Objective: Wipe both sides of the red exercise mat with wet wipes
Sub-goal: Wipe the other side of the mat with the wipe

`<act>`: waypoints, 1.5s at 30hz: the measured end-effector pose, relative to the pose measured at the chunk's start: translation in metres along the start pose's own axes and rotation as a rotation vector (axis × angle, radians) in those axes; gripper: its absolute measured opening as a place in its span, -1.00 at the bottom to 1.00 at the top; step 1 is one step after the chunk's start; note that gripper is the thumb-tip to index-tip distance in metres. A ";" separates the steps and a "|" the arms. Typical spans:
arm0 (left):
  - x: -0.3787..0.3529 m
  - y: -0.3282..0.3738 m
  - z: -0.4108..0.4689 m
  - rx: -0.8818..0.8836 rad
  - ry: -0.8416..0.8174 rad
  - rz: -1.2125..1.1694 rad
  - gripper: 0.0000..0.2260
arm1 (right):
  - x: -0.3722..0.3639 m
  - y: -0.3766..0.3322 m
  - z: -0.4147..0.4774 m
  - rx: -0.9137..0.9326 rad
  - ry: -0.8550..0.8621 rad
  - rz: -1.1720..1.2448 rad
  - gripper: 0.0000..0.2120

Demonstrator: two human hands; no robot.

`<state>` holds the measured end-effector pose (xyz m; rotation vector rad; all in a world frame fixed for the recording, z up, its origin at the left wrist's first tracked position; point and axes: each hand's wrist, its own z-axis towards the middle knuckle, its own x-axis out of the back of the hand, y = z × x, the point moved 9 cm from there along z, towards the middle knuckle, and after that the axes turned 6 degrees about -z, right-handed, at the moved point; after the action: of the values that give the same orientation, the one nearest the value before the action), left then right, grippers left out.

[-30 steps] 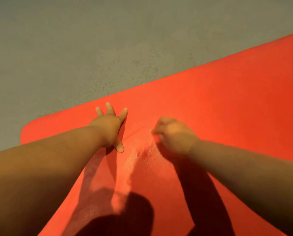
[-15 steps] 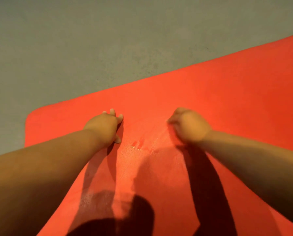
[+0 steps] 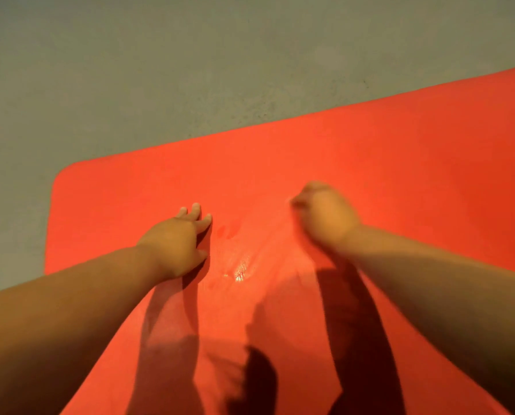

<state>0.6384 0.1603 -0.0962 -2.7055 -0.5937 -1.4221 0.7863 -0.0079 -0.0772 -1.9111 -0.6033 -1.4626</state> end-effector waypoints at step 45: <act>-0.120 0.040 -0.149 0.242 -0.025 -0.228 0.01 | -0.017 0.036 -0.108 -0.245 0.060 0.030 -0.81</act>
<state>0.4736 0.0557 -0.0997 -2.5334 -1.0317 -1.2621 0.7352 -0.1105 -0.0831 -2.0420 -0.3796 -1.6308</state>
